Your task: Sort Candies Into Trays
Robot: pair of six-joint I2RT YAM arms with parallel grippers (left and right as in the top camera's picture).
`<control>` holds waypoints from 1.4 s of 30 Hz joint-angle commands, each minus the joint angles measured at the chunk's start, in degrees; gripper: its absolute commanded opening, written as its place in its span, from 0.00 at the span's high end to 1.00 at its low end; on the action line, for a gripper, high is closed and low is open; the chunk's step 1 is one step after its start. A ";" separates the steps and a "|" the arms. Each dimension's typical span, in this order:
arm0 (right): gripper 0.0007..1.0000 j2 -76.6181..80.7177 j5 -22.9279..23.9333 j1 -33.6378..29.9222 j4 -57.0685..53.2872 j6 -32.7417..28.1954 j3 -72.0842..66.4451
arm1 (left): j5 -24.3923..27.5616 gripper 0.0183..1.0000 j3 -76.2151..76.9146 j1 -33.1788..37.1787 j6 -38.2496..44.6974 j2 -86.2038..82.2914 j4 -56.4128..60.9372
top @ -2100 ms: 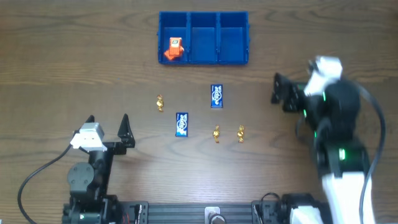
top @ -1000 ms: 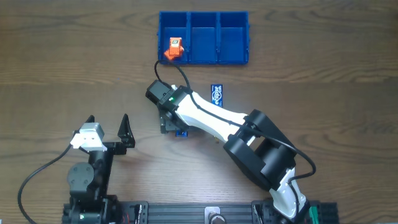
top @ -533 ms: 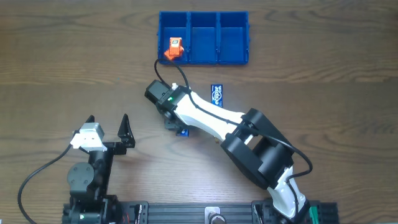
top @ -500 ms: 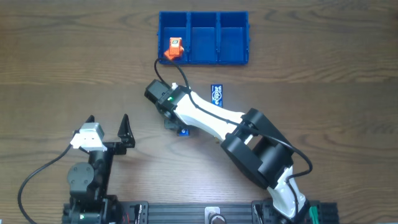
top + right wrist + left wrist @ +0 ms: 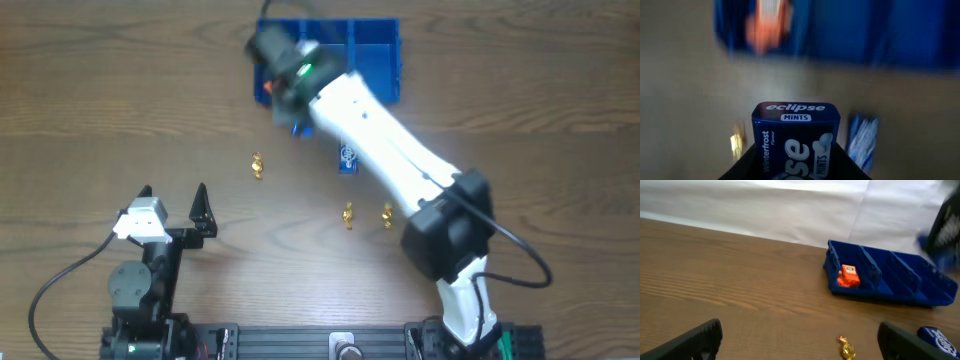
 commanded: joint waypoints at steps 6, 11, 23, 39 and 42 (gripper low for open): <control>0.77 5.31 5.11 -8.79 17.03 -13.29 4.42 | 0.61 0.00 -1.01 0.13 0.81 -0.35 -2.16; 0.76 11.96 5.42 -8.90 21.31 -14.03 4.44 | 0.61 0.00 -1.01 0.13 0.81 -0.35 -2.16; 0.43 14.60 6.62 -9.05 21.55 -13.94 4.50 | 0.61 0.00 -1.01 0.13 0.81 -0.35 -2.16; 0.00 -1.57 4.68 -9.73 -5.53 -11.02 1.22 | 0.61 0.00 -1.01 0.13 0.81 -0.35 -2.16; 0.00 -1.62 3.10 -8.96 -2.82 -8.81 -10.32 | 0.61 0.00 -1.01 0.13 0.81 -0.35 -2.16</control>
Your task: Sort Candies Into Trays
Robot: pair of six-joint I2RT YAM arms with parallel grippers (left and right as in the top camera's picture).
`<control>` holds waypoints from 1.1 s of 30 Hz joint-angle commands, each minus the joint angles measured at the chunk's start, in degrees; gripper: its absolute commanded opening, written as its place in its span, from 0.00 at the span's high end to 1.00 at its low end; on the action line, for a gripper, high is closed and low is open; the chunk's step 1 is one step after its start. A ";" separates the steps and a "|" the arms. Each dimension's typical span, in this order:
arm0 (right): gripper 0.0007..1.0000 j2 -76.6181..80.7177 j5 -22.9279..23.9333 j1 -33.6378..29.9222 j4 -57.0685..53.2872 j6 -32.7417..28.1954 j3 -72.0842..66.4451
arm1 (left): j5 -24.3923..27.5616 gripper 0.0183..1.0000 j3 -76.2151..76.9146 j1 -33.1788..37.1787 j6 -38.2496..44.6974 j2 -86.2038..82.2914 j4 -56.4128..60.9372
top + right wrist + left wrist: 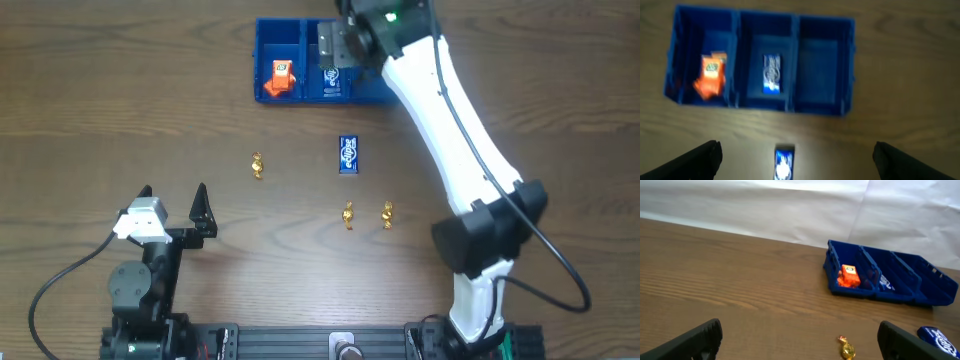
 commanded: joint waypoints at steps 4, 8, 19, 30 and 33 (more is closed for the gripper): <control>0.00 3.28 -10.25 0.90 10.34 4.09 -27.61 | 0.61 0.00 -1.01 0.13 0.81 -0.35 -2.14; 0.00 3.30 -11.98 2.05 13.44 6.49 -32.83 | 0.61 0.00 -1.01 0.13 0.81 -0.35 -2.14; 0.01 3.52 -11.93 2.82 18.73 10.36 -38.53 | 0.61 0.00 -1.01 0.13 0.81 -0.35 -2.14; 0.50 3.78 -9.35 3.56 19.74 14.78 -38.95 | 0.61 0.00 -1.01 0.13 0.81 -0.35 -2.14; 0.65 4.55 -9.35 3.58 20.09 14.75 -38.99 | 0.61 0.00 -1.01 0.13 0.81 -0.35 -2.14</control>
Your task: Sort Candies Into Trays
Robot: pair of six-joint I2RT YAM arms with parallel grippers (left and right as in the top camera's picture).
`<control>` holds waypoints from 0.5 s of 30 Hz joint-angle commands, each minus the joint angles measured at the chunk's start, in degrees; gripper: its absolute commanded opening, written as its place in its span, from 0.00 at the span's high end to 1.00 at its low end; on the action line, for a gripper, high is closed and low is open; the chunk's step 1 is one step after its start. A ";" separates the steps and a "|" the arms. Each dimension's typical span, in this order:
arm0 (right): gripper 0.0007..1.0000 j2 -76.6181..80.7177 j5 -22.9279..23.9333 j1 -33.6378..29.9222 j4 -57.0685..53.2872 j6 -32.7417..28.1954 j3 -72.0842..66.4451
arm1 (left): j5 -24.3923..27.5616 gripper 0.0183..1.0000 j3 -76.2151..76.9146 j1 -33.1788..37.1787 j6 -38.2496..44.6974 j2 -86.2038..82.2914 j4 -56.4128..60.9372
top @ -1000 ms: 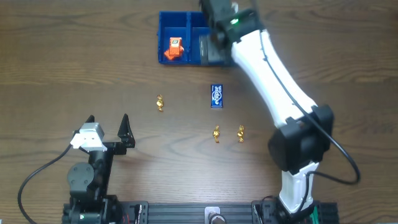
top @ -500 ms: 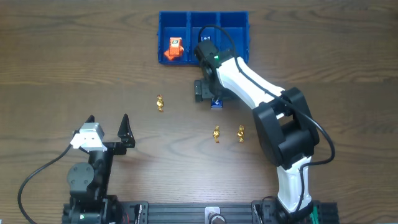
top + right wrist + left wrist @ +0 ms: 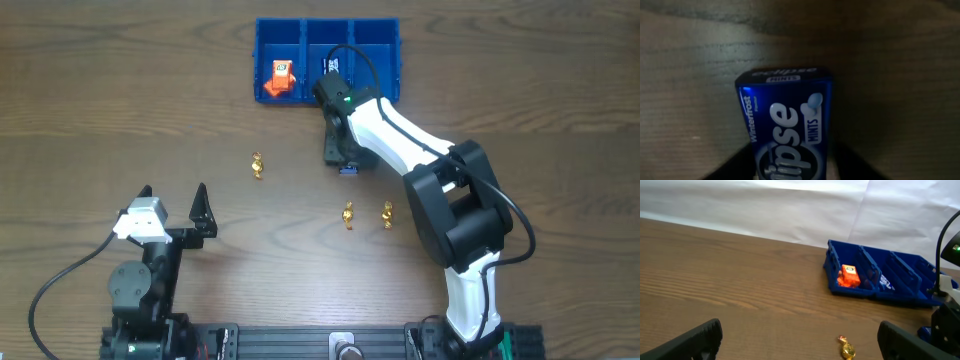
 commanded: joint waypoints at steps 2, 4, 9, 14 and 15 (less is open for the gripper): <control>0.68 0.28 1.14 0.28 0.57 0.83 -0.57 | 0.61 0.00 -1.01 0.13 0.81 -0.35 -2.14; 0.72 0.20 1.20 0.68 0.90 0.55 -0.09 | 0.61 0.00 -1.01 0.13 0.81 -0.35 -2.14; 0.74 -4.11 2.91 1.01 -2.54 -1.75 6.86 | 0.61 0.00 -1.01 0.13 0.81 -0.35 -2.14; 0.75 -5.64 6.84 0.39 -13.86 -5.64 26.14 | 0.61 0.00 -1.01 0.13 0.81 -0.35 -2.12; 0.75 -4.81 7.69 -0.13 -15.54 -5.97 30.47 | 0.61 0.00 -1.01 0.13 0.81 -0.35 -2.14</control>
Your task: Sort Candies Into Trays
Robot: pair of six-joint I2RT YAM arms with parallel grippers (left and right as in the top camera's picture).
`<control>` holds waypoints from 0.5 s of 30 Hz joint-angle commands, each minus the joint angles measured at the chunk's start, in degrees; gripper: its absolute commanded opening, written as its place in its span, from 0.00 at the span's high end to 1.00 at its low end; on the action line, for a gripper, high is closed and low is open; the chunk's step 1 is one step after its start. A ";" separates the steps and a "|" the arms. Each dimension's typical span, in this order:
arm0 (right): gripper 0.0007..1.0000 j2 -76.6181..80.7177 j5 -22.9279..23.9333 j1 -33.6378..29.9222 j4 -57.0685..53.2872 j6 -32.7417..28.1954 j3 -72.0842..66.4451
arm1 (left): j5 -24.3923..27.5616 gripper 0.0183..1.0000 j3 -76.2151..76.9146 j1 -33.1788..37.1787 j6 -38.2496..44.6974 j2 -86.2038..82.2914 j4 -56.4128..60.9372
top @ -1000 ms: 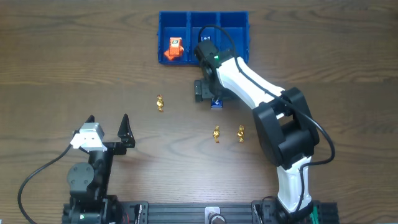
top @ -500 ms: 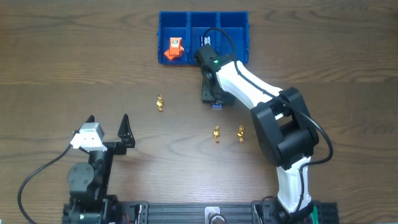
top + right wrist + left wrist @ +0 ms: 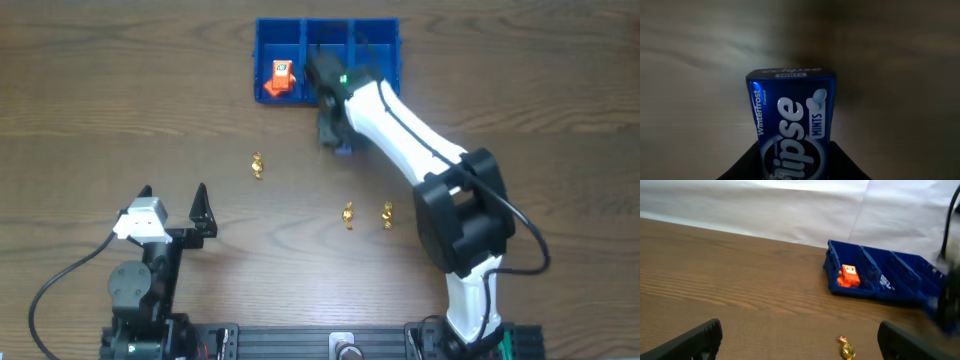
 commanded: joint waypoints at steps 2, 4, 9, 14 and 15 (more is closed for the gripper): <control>0.78 -0.94 5.79 -2.01 -7.87 -5.33 25.27 | 0.63 0.00 -1.01 0.13 0.81 -0.35 -2.19; 0.79 2.21 5.86 -2.97 -7.56 -6.34 31.39 | 0.63 0.00 -1.01 0.13 0.81 -0.35 -2.19; 0.78 10.91 8.02 -3.34 0.81 -8.07 35.43 | 0.63 0.00 -1.01 0.13 0.81 -0.35 -2.19; 0.76 16.94 7.96 -3.39 4.70 -7.78 35.43 | 0.63 0.00 -1.01 0.13 0.81 -0.35 -2.19; 0.76 17.77 7.96 -3.39 5.07 -7.63 35.43 | 0.63 0.00 -1.01 0.13 0.81 -0.35 -2.19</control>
